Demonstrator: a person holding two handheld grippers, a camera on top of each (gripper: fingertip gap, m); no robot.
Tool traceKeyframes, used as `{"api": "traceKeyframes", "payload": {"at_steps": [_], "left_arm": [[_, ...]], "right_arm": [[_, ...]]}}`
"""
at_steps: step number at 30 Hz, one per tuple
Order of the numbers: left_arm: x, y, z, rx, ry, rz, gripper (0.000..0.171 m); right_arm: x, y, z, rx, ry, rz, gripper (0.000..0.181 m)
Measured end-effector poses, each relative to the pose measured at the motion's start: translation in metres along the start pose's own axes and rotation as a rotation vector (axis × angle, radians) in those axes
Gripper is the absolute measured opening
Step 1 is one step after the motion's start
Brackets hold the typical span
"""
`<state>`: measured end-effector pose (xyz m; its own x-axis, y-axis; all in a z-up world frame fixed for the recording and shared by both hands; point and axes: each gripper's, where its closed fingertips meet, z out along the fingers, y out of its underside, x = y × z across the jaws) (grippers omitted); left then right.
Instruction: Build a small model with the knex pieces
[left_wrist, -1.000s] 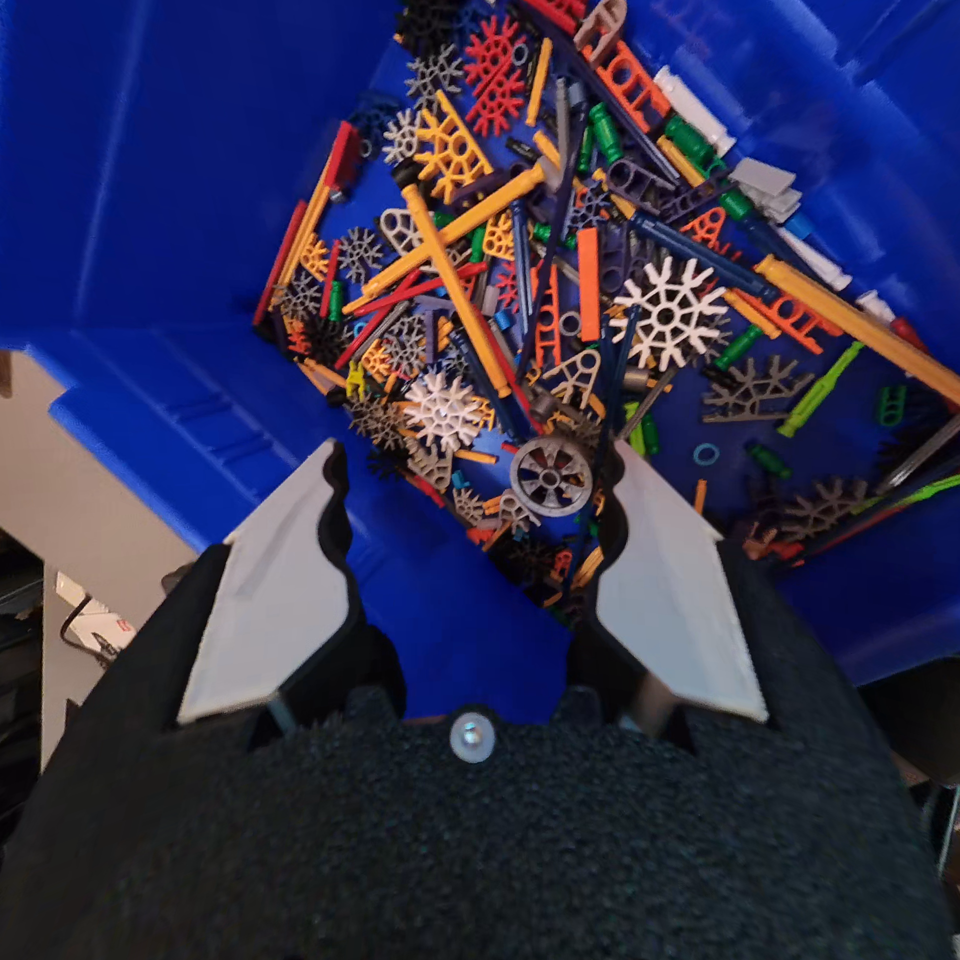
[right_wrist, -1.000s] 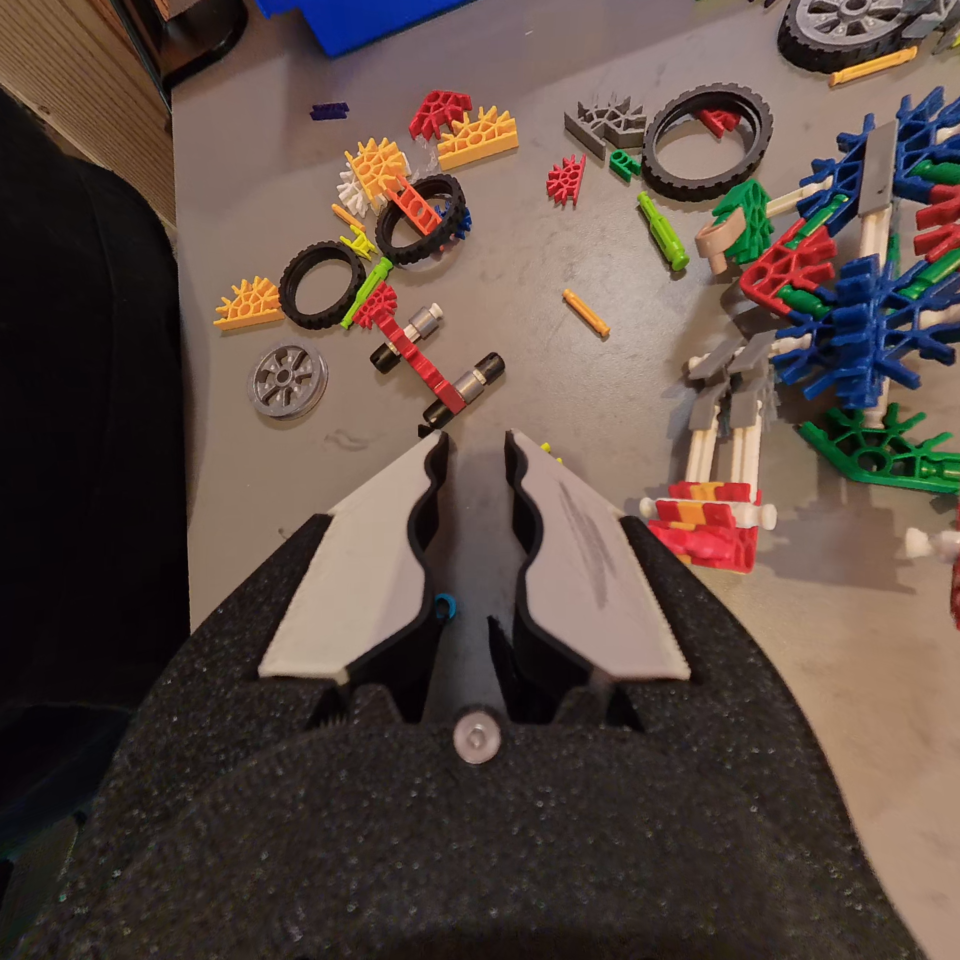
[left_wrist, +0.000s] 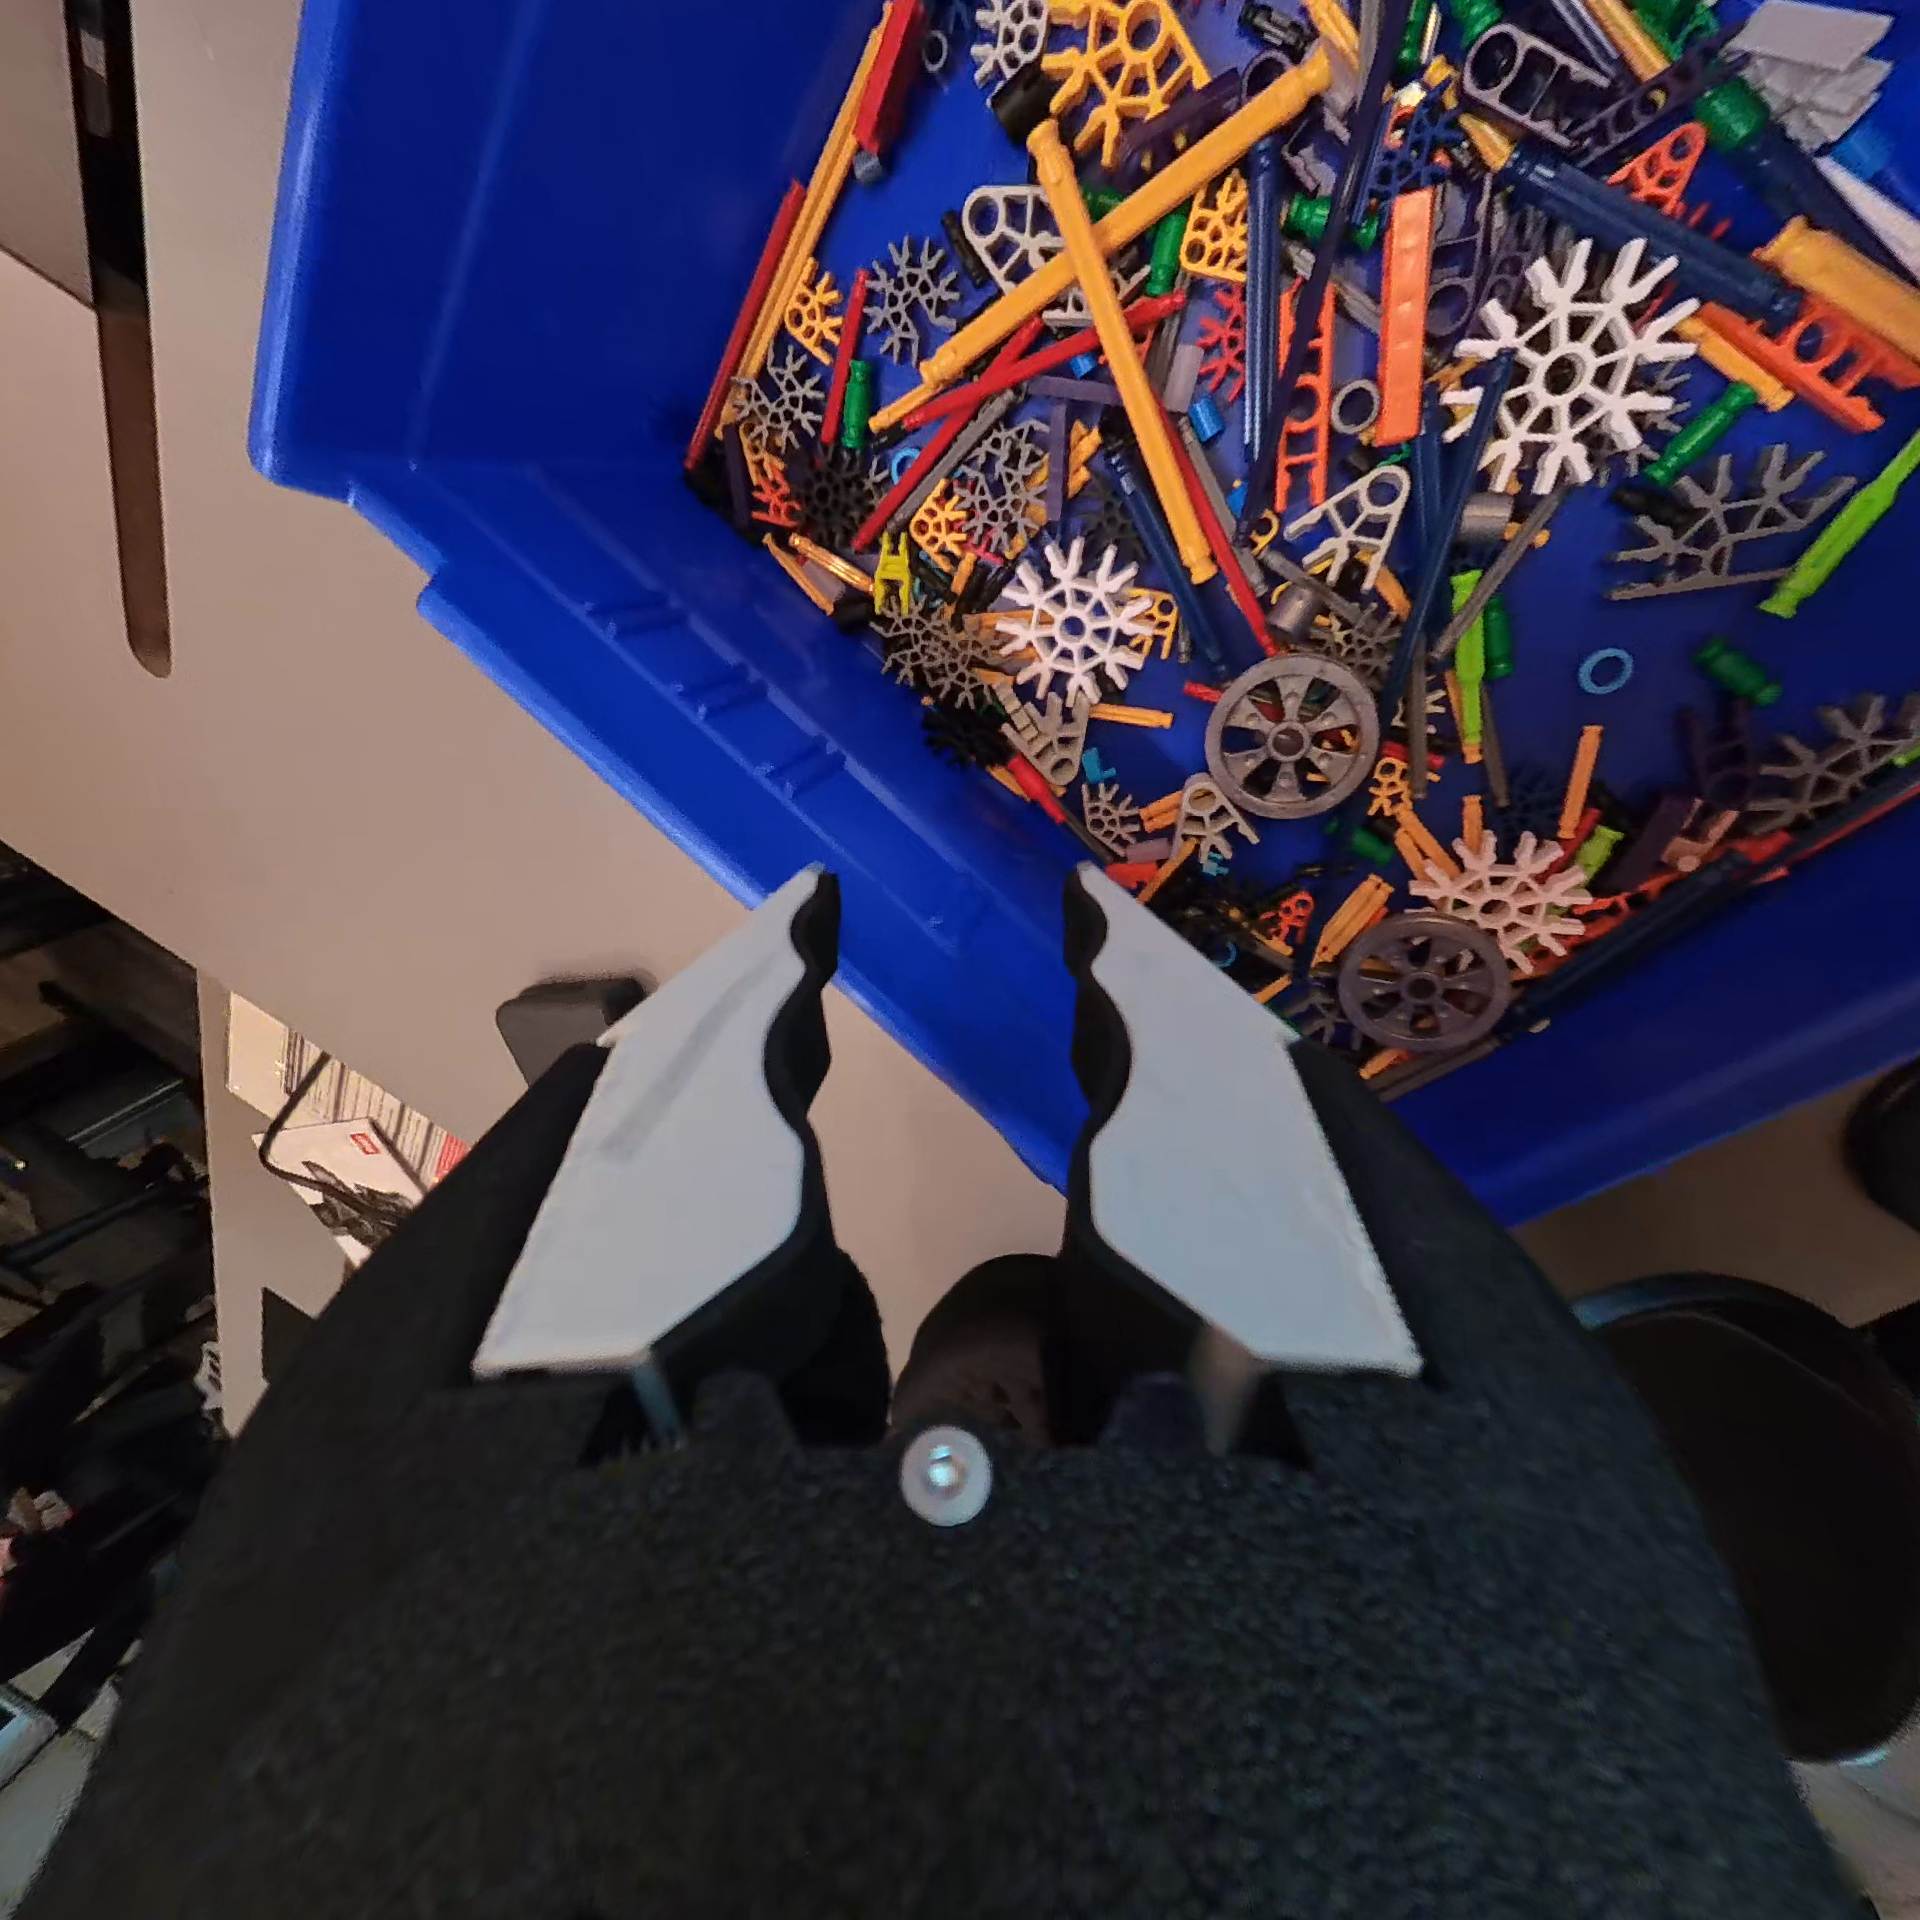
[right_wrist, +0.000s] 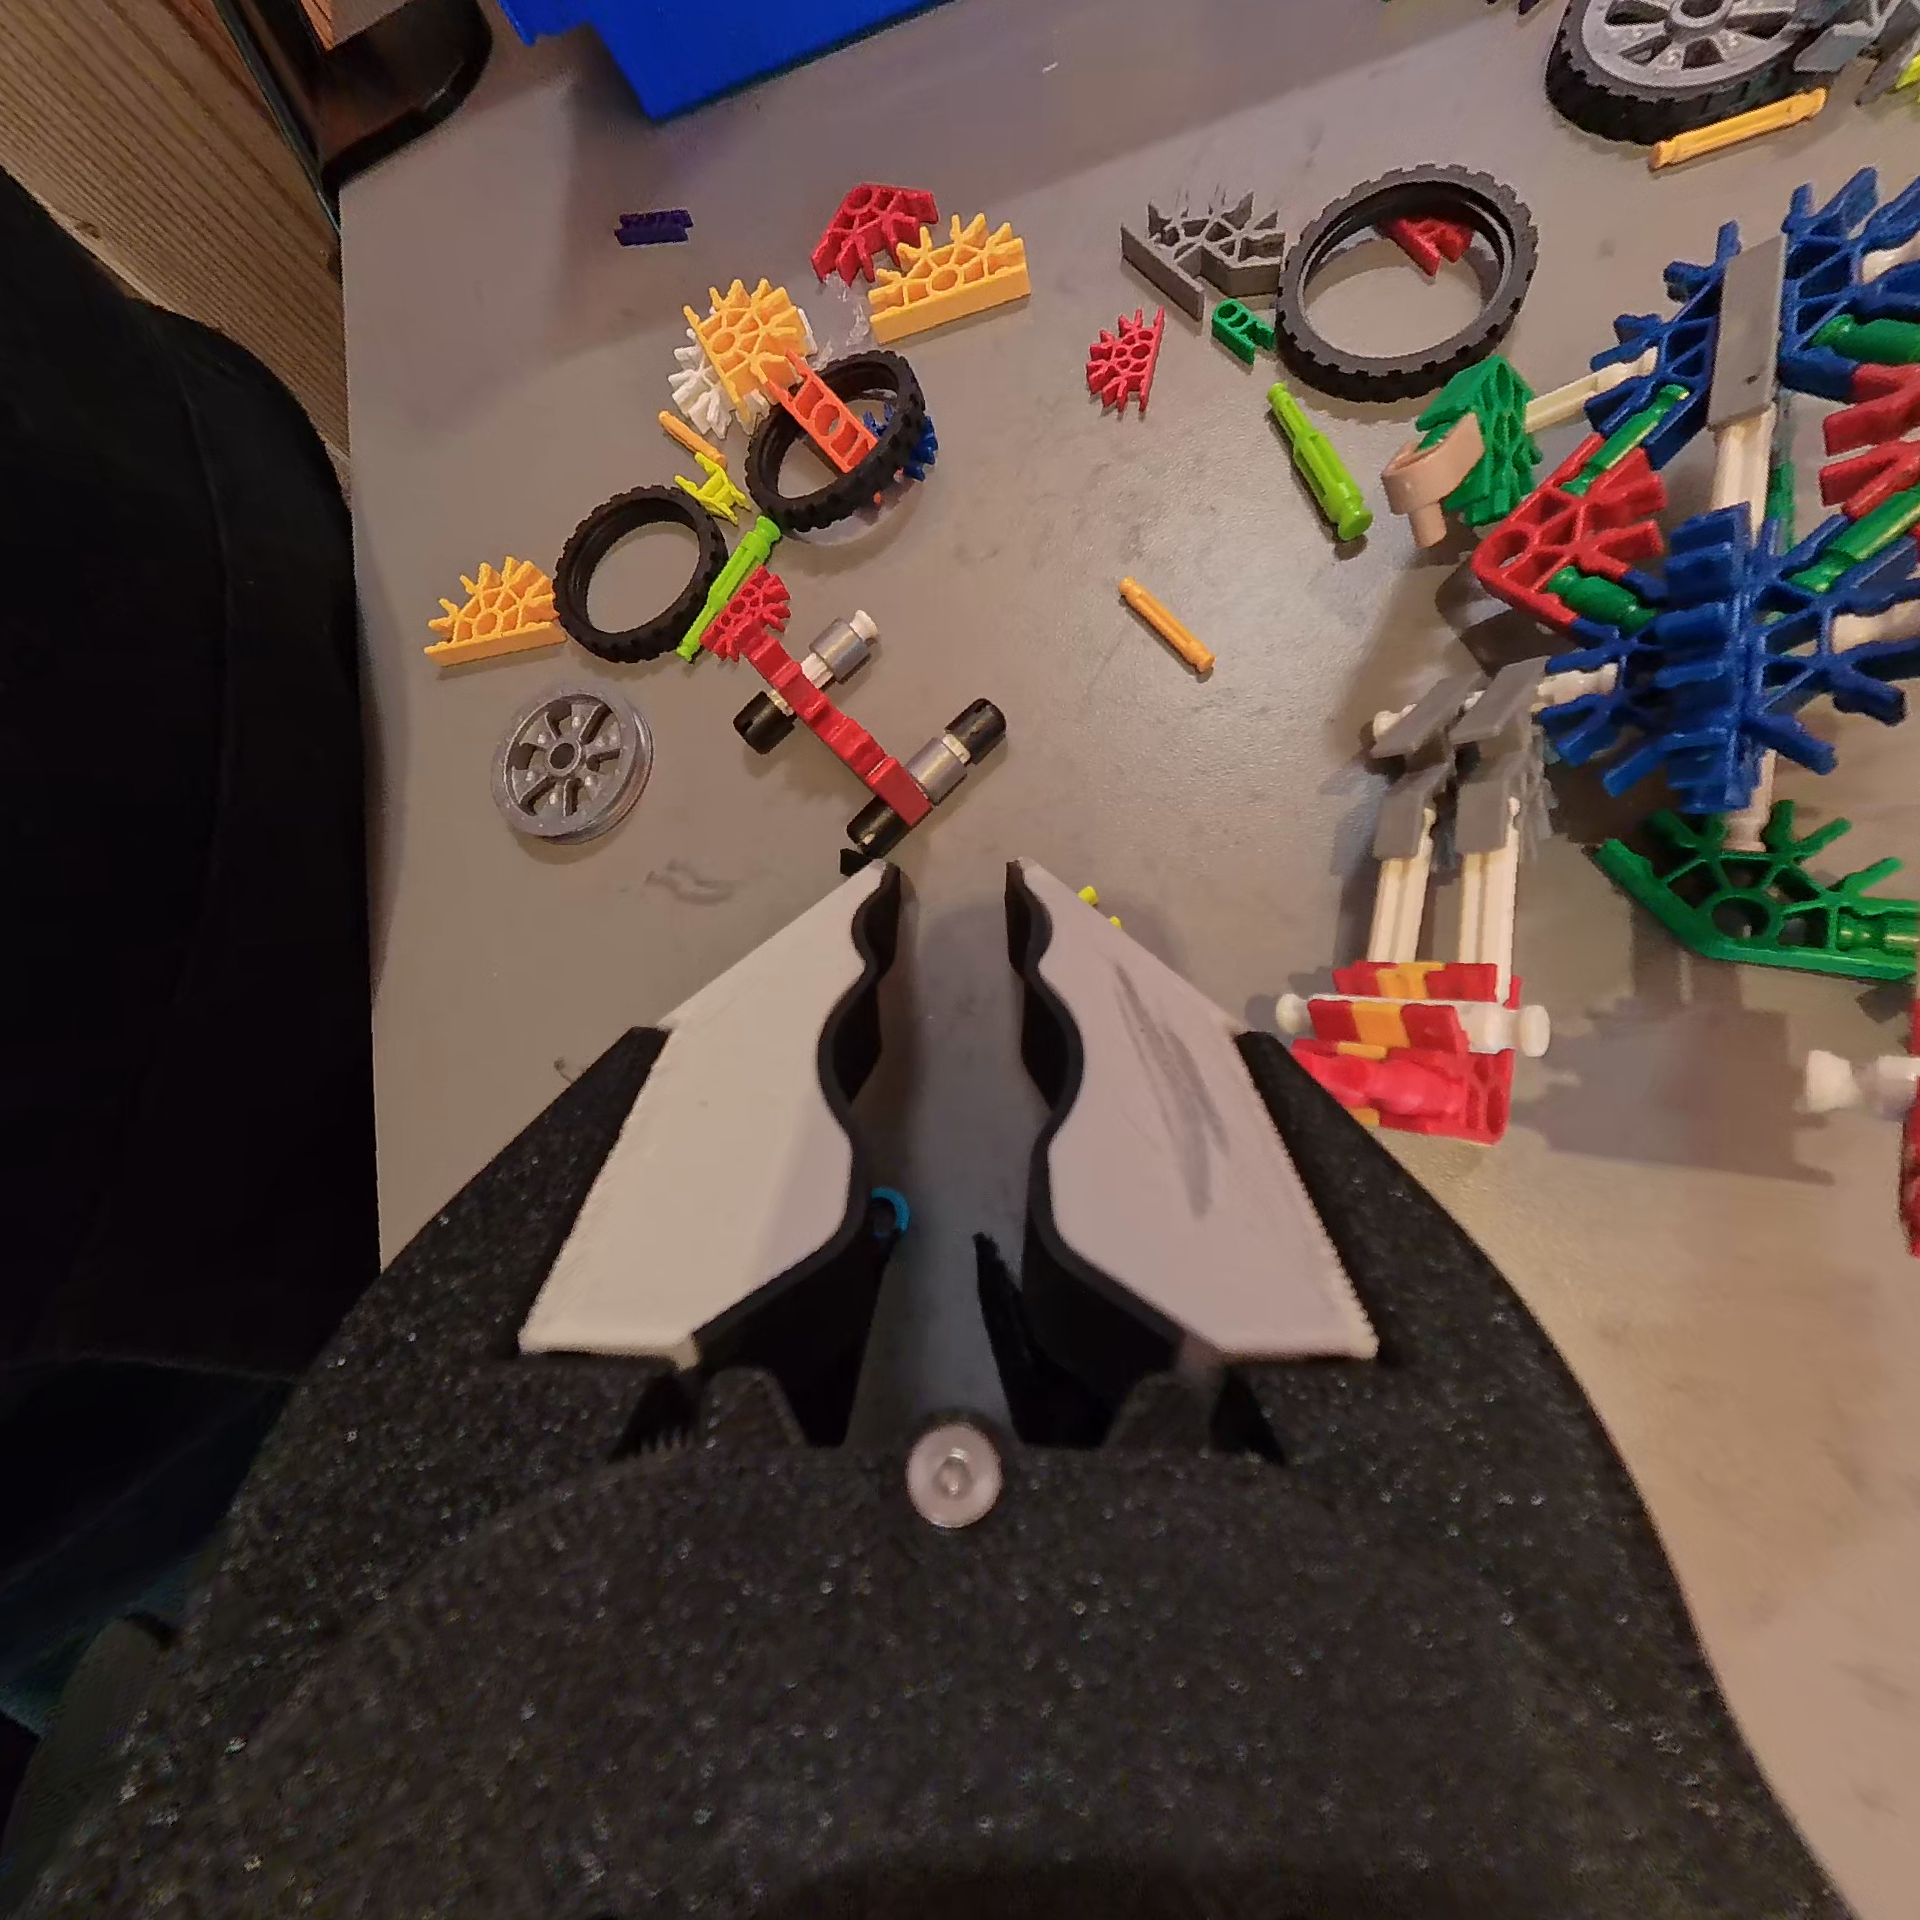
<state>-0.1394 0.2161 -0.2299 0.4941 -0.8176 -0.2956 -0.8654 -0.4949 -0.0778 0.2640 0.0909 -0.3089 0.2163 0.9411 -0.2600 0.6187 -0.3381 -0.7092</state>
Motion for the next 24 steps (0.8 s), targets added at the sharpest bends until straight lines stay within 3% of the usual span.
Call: {"api": "traceKeyframes", "payload": {"at_steps": [3,8,11,13,20,24], "left_arm": [[0.003,-0.007,0.003,0.001,0.014,-0.011,0.047],[0.021,-0.022,0.013,0.020,0.090,-0.063,0.087],[0.026,-0.027,0.016,0.045,0.137,-0.095,0.095],[0.025,-0.029,0.016,0.060,0.157,-0.105,0.095],[0.014,-0.034,0.026,0.056,0.173,-0.112,0.062],[0.016,-0.041,0.037,0.019,0.177,-0.093,0.062]], "right_arm": [[0.000,0.000,0.000,0.000,0.000,0.000,0.021],[0.000,0.000,0.000,0.000,-0.001,0.001,0.020],[0.000,0.000,0.000,0.000,-0.001,0.002,0.020],[0.000,0.000,0.000,0.000,-0.002,0.002,0.020],[0.000,0.000,0.000,0.001,-0.004,0.004,0.021],[0.000,0.000,0.000,0.001,-0.002,0.002,0.021]]}}
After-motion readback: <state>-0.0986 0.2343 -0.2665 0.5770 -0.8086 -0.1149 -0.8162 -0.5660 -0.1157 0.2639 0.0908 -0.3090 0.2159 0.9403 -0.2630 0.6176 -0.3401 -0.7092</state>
